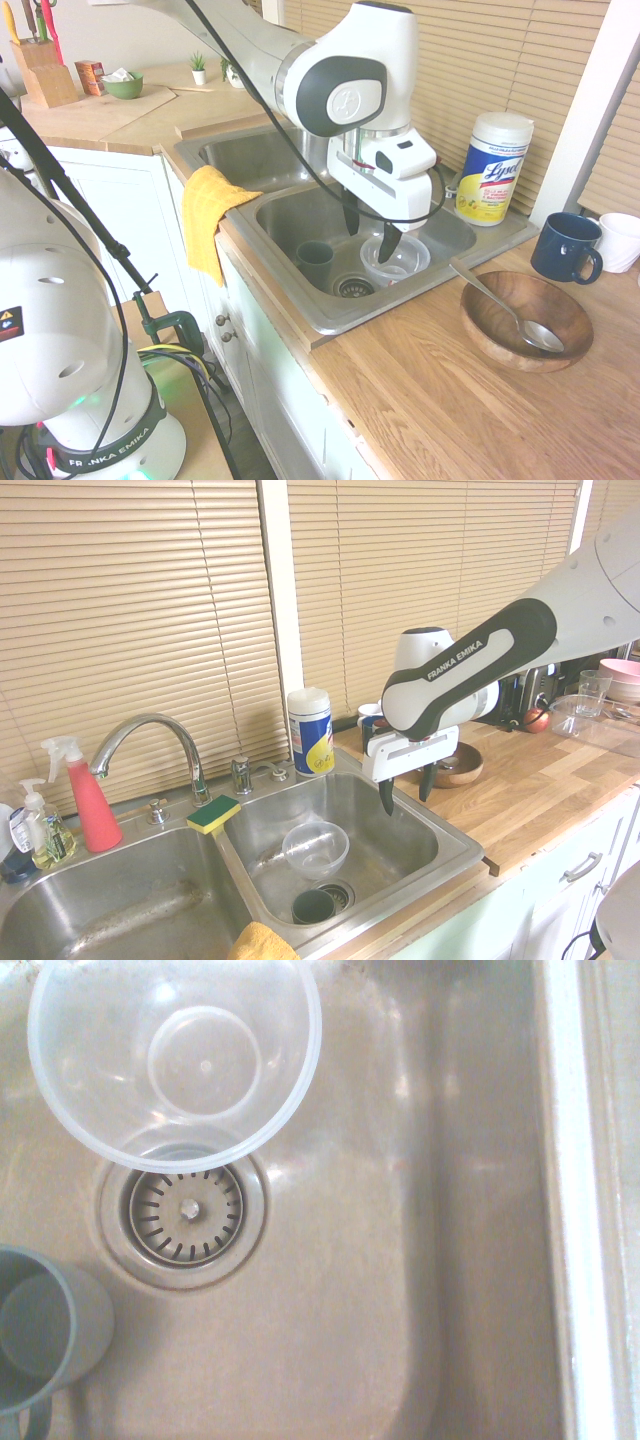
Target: Put the spoon into the sink
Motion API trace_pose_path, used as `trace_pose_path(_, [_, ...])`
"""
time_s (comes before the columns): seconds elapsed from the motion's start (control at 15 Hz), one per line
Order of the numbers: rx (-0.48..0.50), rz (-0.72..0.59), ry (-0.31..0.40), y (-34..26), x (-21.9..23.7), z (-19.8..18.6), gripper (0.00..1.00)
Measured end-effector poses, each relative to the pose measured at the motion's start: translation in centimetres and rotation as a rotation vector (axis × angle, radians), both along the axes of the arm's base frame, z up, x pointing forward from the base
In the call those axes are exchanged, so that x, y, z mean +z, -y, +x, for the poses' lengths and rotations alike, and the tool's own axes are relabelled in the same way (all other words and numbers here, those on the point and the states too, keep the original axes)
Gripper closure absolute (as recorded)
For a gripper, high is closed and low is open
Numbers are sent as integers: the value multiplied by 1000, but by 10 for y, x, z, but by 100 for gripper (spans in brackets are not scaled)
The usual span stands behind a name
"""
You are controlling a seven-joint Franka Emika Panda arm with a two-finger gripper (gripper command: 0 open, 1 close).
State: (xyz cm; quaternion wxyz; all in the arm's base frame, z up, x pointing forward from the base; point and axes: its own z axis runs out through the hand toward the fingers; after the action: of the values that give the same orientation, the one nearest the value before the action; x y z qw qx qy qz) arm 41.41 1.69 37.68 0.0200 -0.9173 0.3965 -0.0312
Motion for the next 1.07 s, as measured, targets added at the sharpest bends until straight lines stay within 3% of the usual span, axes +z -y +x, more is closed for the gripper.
trace_pose_path(0.6, [-81, 32, 39, 35, 11, 2, 0])
trace_pose_path(0.93, [-165, 53, 137, 64, 52, -9, 0])
trace_pose_path(1.07, [-224, 71, 145, 80, 55, -10, 0])
